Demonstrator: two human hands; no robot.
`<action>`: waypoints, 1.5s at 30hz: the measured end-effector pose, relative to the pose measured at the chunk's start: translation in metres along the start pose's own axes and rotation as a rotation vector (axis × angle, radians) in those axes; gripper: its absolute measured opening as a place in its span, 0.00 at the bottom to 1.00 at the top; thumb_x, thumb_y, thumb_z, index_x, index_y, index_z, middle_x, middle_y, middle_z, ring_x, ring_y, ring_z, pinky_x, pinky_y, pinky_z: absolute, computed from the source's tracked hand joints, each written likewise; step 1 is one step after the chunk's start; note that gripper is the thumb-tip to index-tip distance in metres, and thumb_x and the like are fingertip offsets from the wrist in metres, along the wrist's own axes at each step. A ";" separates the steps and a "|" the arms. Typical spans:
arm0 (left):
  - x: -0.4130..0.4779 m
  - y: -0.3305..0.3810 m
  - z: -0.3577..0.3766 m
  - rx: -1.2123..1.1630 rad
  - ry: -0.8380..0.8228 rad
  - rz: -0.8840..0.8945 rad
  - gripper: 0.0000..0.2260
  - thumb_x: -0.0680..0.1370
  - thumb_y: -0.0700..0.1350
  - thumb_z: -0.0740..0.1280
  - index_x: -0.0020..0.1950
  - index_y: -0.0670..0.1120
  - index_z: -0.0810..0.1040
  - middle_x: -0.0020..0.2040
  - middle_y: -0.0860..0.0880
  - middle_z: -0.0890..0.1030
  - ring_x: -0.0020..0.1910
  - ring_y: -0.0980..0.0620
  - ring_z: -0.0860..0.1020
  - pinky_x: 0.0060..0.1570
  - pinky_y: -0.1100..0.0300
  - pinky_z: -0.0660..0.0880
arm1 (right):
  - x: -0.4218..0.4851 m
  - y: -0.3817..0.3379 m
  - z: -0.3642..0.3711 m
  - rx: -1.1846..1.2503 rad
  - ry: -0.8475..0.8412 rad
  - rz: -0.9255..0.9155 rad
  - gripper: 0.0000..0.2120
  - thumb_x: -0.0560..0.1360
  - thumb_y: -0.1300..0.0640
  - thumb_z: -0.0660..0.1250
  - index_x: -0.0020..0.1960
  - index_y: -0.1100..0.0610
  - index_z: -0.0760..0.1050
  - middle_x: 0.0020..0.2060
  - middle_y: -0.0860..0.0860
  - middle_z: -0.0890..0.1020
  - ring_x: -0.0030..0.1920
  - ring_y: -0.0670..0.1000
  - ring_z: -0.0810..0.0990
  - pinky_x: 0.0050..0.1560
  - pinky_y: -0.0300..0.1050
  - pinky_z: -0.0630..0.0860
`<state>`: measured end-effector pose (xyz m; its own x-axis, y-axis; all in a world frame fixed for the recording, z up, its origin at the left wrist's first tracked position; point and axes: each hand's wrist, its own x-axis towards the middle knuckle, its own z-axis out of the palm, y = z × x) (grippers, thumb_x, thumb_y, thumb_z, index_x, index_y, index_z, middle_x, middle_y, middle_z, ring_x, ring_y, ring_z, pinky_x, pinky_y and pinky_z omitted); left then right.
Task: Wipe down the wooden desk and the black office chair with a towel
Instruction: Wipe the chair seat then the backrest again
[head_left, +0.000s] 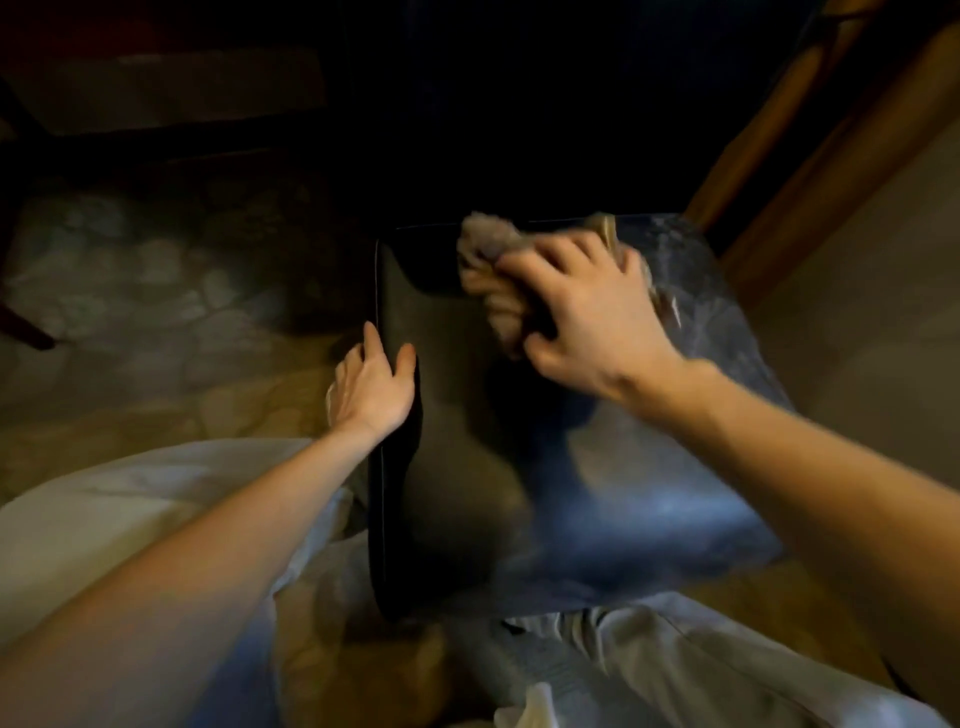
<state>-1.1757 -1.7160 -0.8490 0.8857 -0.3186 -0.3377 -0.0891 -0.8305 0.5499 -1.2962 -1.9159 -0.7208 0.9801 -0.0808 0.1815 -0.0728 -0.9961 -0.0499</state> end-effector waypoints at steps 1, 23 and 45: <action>0.000 -0.001 0.002 -0.016 0.011 -0.006 0.32 0.85 0.61 0.51 0.85 0.48 0.46 0.82 0.41 0.58 0.80 0.38 0.57 0.77 0.44 0.58 | 0.016 0.007 0.001 -0.036 -0.060 0.004 0.38 0.66 0.42 0.63 0.76 0.46 0.68 0.74 0.56 0.70 0.75 0.63 0.64 0.69 0.73 0.60; -0.008 0.007 0.023 -0.084 0.191 -0.013 0.30 0.86 0.58 0.52 0.85 0.50 0.48 0.81 0.42 0.59 0.79 0.39 0.59 0.75 0.46 0.58 | -0.088 -0.057 0.092 0.233 -0.161 0.116 0.33 0.67 0.32 0.65 0.67 0.47 0.75 0.68 0.57 0.76 0.64 0.60 0.74 0.61 0.62 0.69; -0.040 -0.008 0.026 -0.222 -0.053 -0.090 0.33 0.84 0.63 0.52 0.83 0.56 0.38 0.80 0.37 0.61 0.78 0.36 0.61 0.76 0.41 0.58 | -0.135 -0.116 0.106 0.119 -0.043 0.014 0.34 0.71 0.32 0.66 0.74 0.44 0.67 0.64 0.58 0.72 0.61 0.60 0.67 0.58 0.71 0.74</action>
<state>-1.2226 -1.7086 -0.8599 0.8598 -0.2764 -0.4294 0.0967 -0.7376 0.6682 -1.4007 -1.7857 -0.8436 0.9864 -0.0906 0.1374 -0.0668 -0.9834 -0.1686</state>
